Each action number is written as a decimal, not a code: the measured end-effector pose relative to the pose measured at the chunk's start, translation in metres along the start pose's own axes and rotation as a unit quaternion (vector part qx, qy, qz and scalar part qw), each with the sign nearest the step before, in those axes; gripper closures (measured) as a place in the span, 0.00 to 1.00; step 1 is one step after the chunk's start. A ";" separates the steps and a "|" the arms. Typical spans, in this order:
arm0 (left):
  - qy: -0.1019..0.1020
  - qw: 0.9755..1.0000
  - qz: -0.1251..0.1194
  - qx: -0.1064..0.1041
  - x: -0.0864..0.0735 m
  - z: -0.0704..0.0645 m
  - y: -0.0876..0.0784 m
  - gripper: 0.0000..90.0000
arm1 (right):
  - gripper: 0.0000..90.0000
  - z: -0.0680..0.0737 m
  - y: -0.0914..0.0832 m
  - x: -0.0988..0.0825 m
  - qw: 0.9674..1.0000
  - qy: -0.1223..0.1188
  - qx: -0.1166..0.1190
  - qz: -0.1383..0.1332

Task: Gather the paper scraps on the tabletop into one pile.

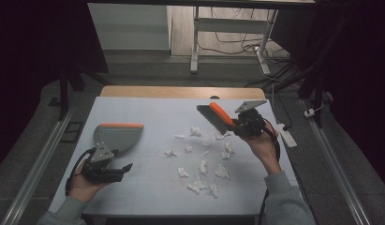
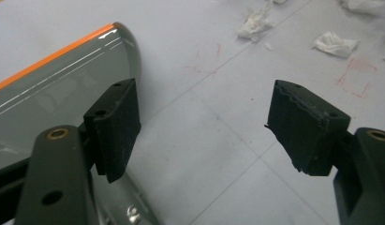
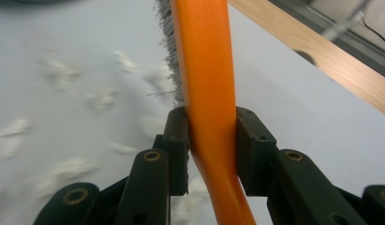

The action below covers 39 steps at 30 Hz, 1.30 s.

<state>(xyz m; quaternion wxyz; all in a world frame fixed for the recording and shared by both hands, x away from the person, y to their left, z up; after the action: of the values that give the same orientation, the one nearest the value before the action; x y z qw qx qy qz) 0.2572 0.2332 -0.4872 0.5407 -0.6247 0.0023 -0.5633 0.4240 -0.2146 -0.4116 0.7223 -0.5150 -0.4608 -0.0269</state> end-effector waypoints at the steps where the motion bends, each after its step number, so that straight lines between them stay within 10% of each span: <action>1: -0.002 1.000 0.004 0.002 -0.002 0.001 0.000 0.30 | 0.76 -0.007 0.004 0.004 1.000 0.007 -0.009 0.010; 6: -0.013 1.000 0.012 0.002 -0.009 0.005 0.000 0.30 | 0.76 -0.037 0.034 0.022 0.997 0.022 -0.051 0.062; 17: -0.023 1.000 0.003 0.012 -0.016 0.007 -0.002 0.32 | 0.76 -0.053 0.066 0.012 0.977 0.000 -0.125 0.173; 31: -0.028 1.000 0.003 0.010 -0.020 0.007 -0.001 0.34 | 0.78 0.010 0.056 0.002 0.979 -0.052 -0.007 0.195; 39: -0.033 0.999 0.005 0.007 -0.021 0.008 0.000 0.34 | 0.77 0.005 0.046 0.022 0.989 -0.039 -0.014 0.139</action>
<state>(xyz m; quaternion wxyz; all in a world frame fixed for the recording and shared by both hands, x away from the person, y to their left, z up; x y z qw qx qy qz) 0.2555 0.2515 -0.5001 0.5477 -0.6392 -0.0167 -0.5396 0.4573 -0.1801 -0.4291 0.6932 -0.5849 -0.4120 0.0869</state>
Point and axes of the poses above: each handheld gripper's, and its own axes: y roughly forward along the jaws, x roughly out of its top, z roughly to its left, the point moved 1 cm from there along y, roughly forward along the jaws, and after that the axes turned 15 degrees about y, right-handed, at the moved point
